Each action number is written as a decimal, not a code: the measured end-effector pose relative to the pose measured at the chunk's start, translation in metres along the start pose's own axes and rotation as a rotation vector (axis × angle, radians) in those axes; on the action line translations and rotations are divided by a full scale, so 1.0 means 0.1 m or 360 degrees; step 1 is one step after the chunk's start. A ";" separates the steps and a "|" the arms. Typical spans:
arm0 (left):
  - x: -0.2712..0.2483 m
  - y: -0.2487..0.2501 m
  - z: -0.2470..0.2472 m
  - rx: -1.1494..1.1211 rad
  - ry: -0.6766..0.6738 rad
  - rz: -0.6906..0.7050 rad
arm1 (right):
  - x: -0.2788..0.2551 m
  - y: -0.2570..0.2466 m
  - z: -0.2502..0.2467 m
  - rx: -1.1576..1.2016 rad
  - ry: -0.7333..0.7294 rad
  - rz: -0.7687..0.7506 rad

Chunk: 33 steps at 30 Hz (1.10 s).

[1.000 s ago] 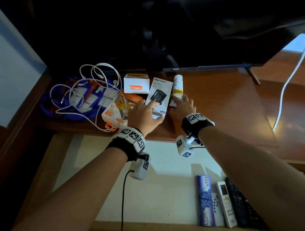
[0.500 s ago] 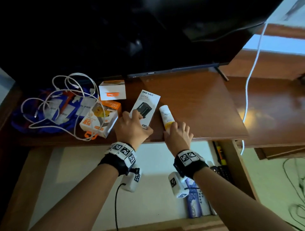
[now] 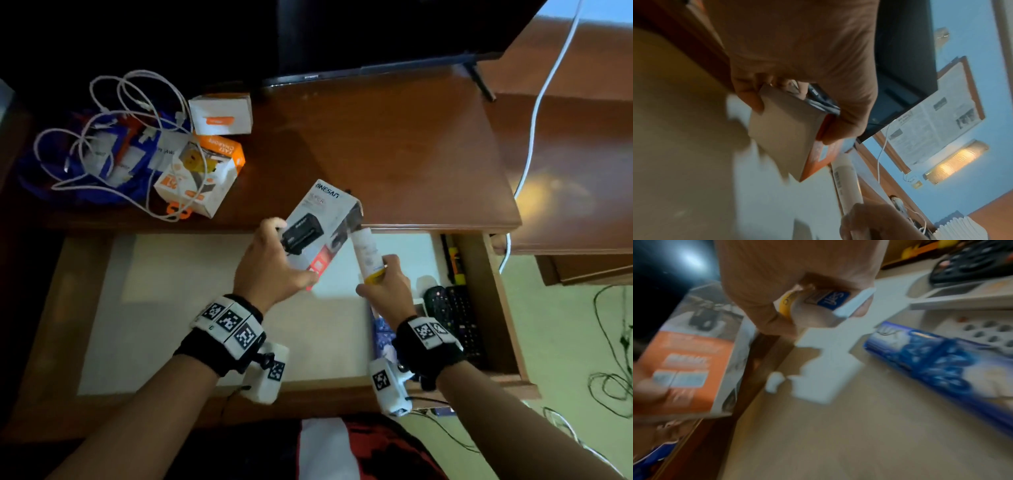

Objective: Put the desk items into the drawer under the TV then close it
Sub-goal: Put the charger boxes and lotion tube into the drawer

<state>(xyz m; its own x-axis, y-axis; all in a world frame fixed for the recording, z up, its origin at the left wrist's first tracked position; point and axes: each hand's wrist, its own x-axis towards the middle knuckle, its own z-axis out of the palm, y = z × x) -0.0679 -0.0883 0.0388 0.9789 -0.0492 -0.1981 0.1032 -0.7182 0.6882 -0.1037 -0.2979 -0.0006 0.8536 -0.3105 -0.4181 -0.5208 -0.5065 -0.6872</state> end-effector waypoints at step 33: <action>-0.28 -0.46 0.70 0.0736 -0.0966 -0.0695 | 0.14 0.31 0.42 -0.1032 -0.0687 -0.0017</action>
<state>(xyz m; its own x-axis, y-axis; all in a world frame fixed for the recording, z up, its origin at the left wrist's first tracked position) -0.1120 -0.1025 -0.0363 0.5925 0.0294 -0.8051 0.2359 -0.9618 0.1385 -0.1079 -0.2835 -0.0526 0.7145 -0.0296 -0.6990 -0.2957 -0.9182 -0.2634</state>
